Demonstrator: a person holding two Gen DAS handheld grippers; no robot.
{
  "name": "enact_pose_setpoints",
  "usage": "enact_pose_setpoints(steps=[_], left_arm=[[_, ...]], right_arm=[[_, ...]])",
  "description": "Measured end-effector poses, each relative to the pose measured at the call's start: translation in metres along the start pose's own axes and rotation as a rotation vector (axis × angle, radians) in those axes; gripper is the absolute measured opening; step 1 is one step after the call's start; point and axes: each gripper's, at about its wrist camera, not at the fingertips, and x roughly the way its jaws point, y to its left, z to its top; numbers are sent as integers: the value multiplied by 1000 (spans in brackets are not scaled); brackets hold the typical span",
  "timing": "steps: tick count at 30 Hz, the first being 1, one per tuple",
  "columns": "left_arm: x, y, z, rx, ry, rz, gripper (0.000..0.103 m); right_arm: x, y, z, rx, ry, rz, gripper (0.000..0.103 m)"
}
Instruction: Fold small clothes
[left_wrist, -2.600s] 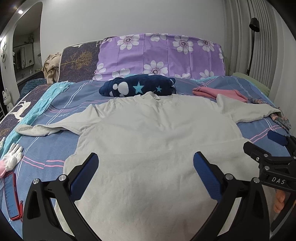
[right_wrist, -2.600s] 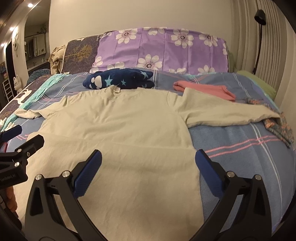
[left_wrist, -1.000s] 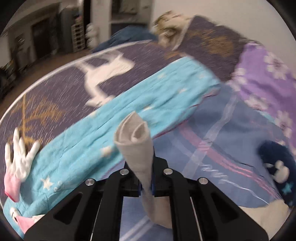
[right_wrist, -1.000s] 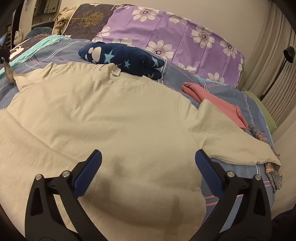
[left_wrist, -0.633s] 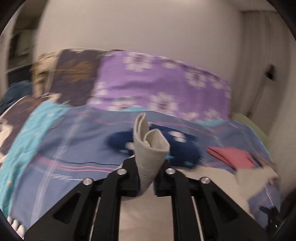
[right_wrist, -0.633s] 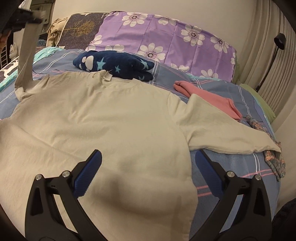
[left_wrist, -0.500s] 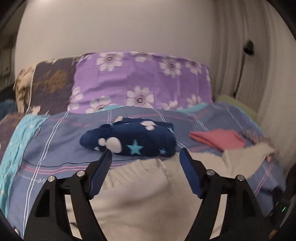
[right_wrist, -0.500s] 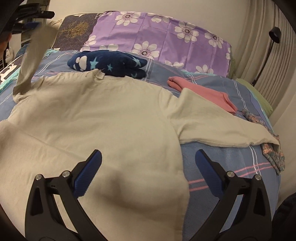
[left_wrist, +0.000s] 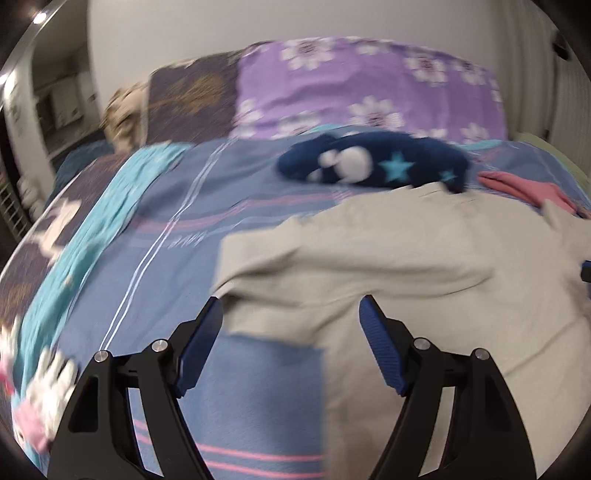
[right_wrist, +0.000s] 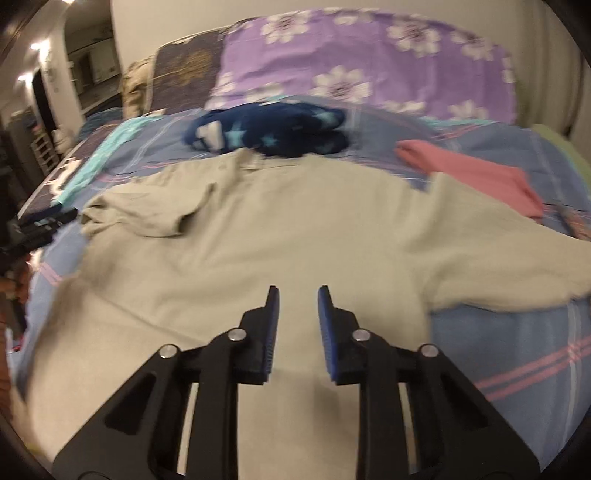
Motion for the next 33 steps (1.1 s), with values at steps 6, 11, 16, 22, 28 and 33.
enact_pose_setpoints(steps=[6,11,16,22,28,33], left_arm=[[26,50,-22,-176,76,-25,77],[42,58,-16,-228,59,-75,85],[60,49,-13,-196,80,-77,86],[64,48,-20,-205,93,-92,86],[45,33,-19,-160,13,-209,90],[46,5,-19,-24,30,-172,85]], right_arm=[[57,54,42,-64,101,209,65],[104,71,64,32,169,239,65],[138,78,77,62,218,259,36],[73,73,100,45,10,308,15],[6,11,114,116,-86,204,16],[53,-65,69,344,144,189,26]])
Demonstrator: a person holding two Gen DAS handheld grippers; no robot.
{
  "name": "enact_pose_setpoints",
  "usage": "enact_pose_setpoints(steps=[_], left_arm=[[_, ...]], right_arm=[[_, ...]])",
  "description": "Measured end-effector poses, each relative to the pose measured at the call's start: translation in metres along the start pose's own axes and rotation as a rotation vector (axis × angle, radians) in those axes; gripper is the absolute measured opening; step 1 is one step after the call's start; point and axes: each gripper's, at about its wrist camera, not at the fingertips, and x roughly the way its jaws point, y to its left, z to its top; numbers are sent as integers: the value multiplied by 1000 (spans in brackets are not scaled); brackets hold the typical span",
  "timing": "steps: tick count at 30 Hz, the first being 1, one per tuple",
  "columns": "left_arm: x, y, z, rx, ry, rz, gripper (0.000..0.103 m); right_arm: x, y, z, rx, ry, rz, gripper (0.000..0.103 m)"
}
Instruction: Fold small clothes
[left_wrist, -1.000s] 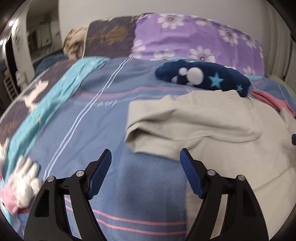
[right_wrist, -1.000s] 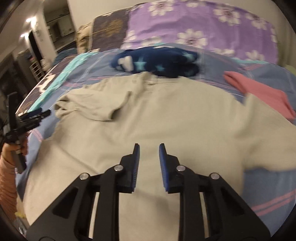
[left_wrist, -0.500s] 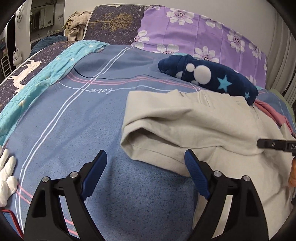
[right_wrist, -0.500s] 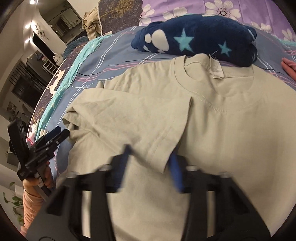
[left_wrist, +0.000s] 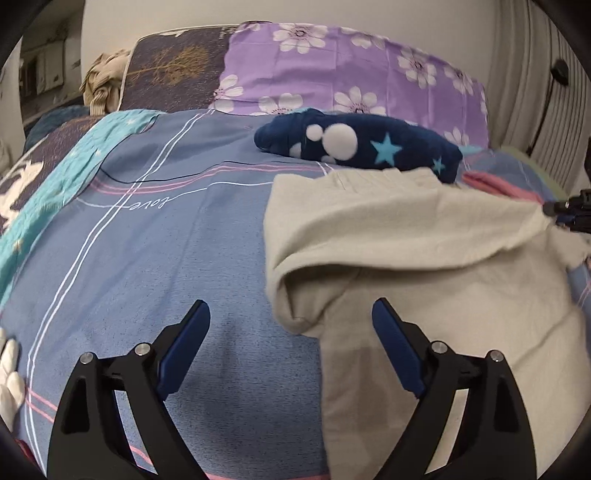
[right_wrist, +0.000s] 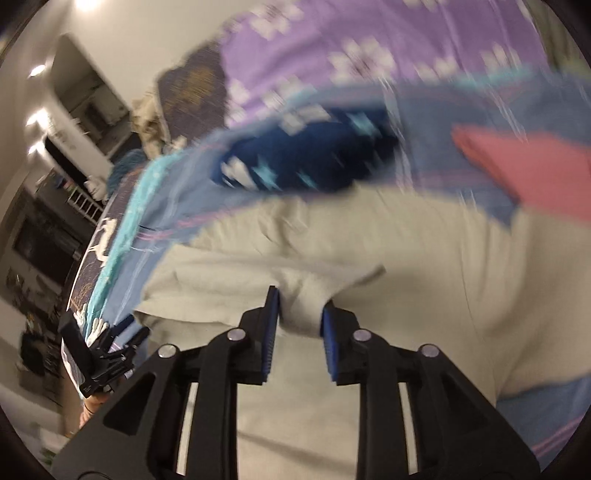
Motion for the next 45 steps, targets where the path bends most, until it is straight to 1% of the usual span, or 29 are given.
enact_pose_setpoints(steps=[1,2,3,4,5,8,11,13,14,15,16,17,18,19,20,22,23,24,26,27,29,31,35,37,38,40,42,44,45], left_arm=[[1,-2,0,8,5,6,75],[3,-2,1,11,15,8,70],[4,-2,2,9,23,11,63],[5,-1,2,6,27,15,59],[6,0,3,3,30,19,58],[8,2,5,-2,30,48,58],[14,2,6,-4,39,66,55],[20,0,7,-4,54,80,51],[21,1,8,-4,57,82,49],[22,1,8,-5,57,81,45],[22,1,7,-4,56,83,44],[21,1,6,-3,53,87,44],[21,1,6,-3,48,95,43],[20,1,5,-4,42,103,43],[19,1,5,-5,37,111,43],[19,2,5,-8,35,119,43],[21,2,4,-8,38,122,43],[22,2,4,-8,43,123,43],[21,2,4,-9,39,125,43],[19,3,4,-11,31,128,43],[17,4,2,-15,23,127,43],[18,6,2,-22,26,121,44],[22,6,2,-20,49,120,44],[23,4,2,-11,51,131,44],[23,3,2,-5,51,139,44],[22,1,2,3,46,153,45],[21,0,1,6,37,168,45],[19,1,1,3,28,173,44],[19,1,0,0,28,171,44]], right_arm=[[10,-20,-7,59,48,22,34],[15,-32,-12,93,64,37,45],[18,-44,-17,134,76,60,52],[22,-58,-21,187,86,105,59],[24,-65,-23,214,91,147,60],[25,-72,-17,242,88,203,62],[34,-66,-5,232,98,207,68],[45,-54,4,219,107,203,68],[50,-46,7,204,100,188,62],[51,-36,9,171,78,147,51],[51,-29,11,132,58,113,11],[44,-15,13,58,0,52,2],[29,-2,12,3,-99,10,2],[19,5,11,-24,-152,-17,2],[4,13,10,-49,-209,-73,2],[-3,13,13,-41,-243,-116,2],[0,8,17,-36,-238,-153,2],[8,1,21,-34,-210,-176,3],[24,-16,24,15,-136,-168,12],[29,-27,21,61,-98,-138,16],[28,-39,7,109,-81,-62,39],[20,-39,-5,71,-74,-26,42],[16,-30,-25,-32,-33,-2,60],[25,-25,-27,-68,-20,-14,60],[27,-22,-28,-80,-29,-29,44],[33,-14,-26,-119,-5,-45,4],[23,-9,-27,-112,-29,-64,4],[6,-6,-30,-101,-35,-38,4],[1,-8,-32,-86,-19,-19,4]])
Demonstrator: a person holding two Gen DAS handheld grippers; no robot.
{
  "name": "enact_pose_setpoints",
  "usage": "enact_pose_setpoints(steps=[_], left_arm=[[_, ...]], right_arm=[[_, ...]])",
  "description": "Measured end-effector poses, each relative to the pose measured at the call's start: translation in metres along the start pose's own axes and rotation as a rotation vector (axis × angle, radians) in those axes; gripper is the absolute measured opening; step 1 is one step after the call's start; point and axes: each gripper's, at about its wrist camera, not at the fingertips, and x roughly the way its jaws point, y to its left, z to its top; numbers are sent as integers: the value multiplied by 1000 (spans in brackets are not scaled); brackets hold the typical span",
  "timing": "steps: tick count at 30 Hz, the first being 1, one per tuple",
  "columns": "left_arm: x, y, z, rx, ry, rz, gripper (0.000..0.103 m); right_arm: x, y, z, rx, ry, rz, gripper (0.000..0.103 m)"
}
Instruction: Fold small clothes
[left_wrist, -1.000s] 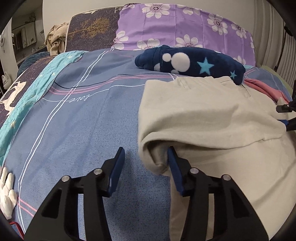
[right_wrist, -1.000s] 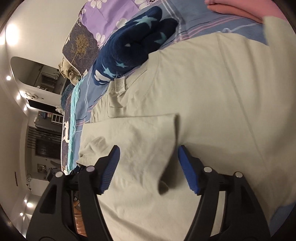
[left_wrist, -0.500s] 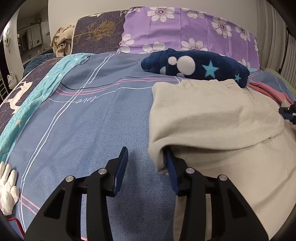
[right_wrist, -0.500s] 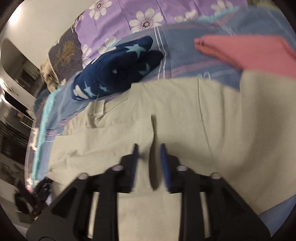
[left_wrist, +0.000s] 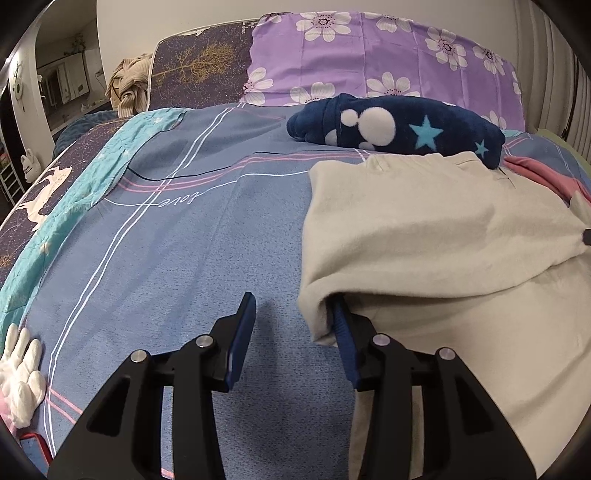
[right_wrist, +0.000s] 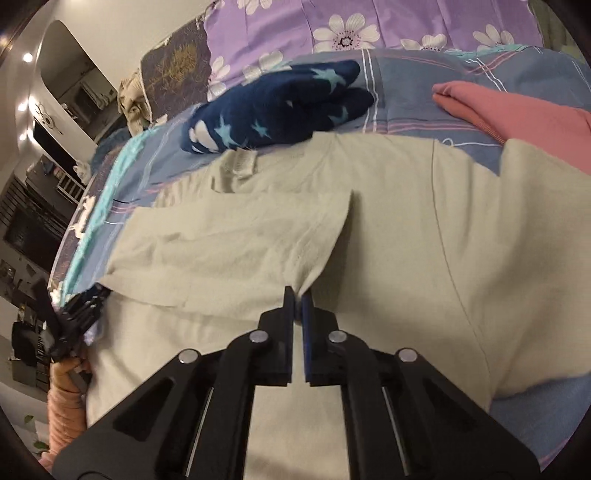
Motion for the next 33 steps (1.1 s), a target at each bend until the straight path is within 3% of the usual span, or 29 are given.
enact_pose_setpoints(steps=[2,4,6,7,8,10,16,18,19,20,22,25,28,30,31,33], left_arm=[[1,2,0,-4,2,-6,44],[1,3,0,-9,1,-13,44],[0,4,0,-16,0,-27,44],[0,5,0,-23,-3,-40,44],[-1,7,-1,-29,-5,-50,44],[-2,10,-1,-47,-8,-75,44],[3,18,-2,-99,7,-126,44],[2,19,-3,-101,6,-129,44],[2,18,-3,-99,4,-130,42],[1,18,-3,-96,-1,-138,37],[-4,15,-3,-76,-26,-176,13],[-17,7,-4,-31,-89,-180,11],[-22,-1,-6,13,-93,-212,11],[-24,-2,-7,20,-96,-226,14],[-25,0,-7,12,-98,-235,20],[-25,4,-7,-8,-99,-238,35]], right_arm=[[-2,-4,-7,19,67,17,4],[7,-10,-21,4,142,-46,10],[12,-17,-25,11,159,-55,13],[10,-20,-25,29,150,-29,21],[6,-23,-22,64,130,-2,39],[-2,-25,-14,107,63,13,59],[17,-18,16,105,33,-67,57],[31,-19,22,115,40,-92,40],[37,-18,24,103,43,-113,17],[41,-14,25,70,33,-152,6],[35,-9,24,39,-23,-181,5],[21,-5,25,-3,-76,-278,5],[36,-10,27,-43,27,-380,12],[29,-10,27,-27,-1,-394,29],[24,-5,29,-27,-36,-399,45],[9,20,38,-81,-126,-397,48]])
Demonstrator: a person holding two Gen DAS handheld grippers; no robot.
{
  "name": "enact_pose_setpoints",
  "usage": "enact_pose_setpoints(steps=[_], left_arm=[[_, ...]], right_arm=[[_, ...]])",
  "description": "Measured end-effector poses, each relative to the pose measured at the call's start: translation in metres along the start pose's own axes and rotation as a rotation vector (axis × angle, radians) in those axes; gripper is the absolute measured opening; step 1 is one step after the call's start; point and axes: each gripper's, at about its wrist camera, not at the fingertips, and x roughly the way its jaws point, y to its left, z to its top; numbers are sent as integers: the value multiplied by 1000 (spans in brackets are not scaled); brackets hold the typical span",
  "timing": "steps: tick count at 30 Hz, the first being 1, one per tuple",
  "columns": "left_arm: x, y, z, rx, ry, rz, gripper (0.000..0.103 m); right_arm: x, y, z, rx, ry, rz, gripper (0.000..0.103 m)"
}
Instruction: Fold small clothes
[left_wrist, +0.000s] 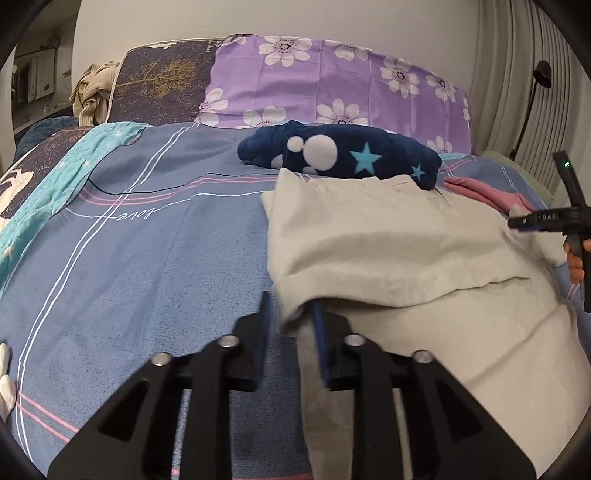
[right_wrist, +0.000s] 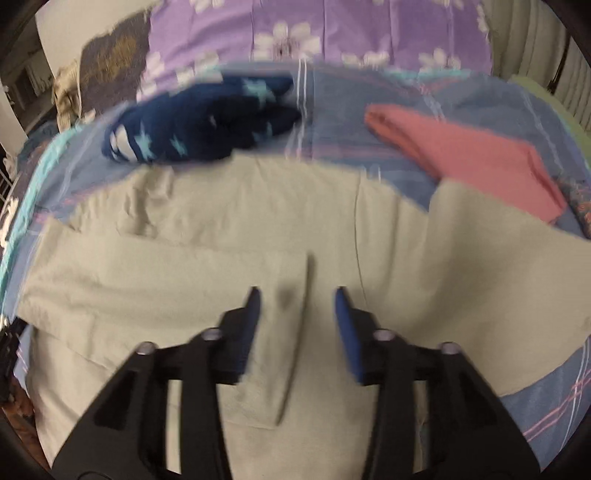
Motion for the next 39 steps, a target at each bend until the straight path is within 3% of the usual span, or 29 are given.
enact_pose_setpoints(steps=[3,8,13,19,22,25,30,33,34,35,36,39], left_arm=[[4,2,1,-19,16,0,39],[10,0,0,-5,47,22,39],[11,-5,-2,24,54,41,37],[8,-15,-3,79,33,30,14],[-1,-27,-5,148,-16,1,13],[-8,-50,-10,276,-57,-17,13],[0,-94,-26,516,-43,91,13],[-2,-108,-37,613,-82,159,15],[-4,-109,-38,619,-94,168,19],[-6,-107,-38,616,-105,178,23],[-7,-104,-37,605,-113,187,30],[-13,-82,-25,487,-132,197,32]], right_arm=[[-15,43,21,-89,-28,95,48],[-2,150,52,-274,85,299,48],[33,238,75,-345,193,396,53],[80,304,92,-399,322,346,62],[101,325,94,-431,403,336,62],[102,342,88,-524,405,302,61],[115,355,85,-585,457,205,48],[124,362,79,-603,500,180,36],[125,363,76,-623,508,173,21],[123,363,73,-642,508,171,12],[118,363,71,-671,489,178,11],[100,352,73,-689,440,256,8]])
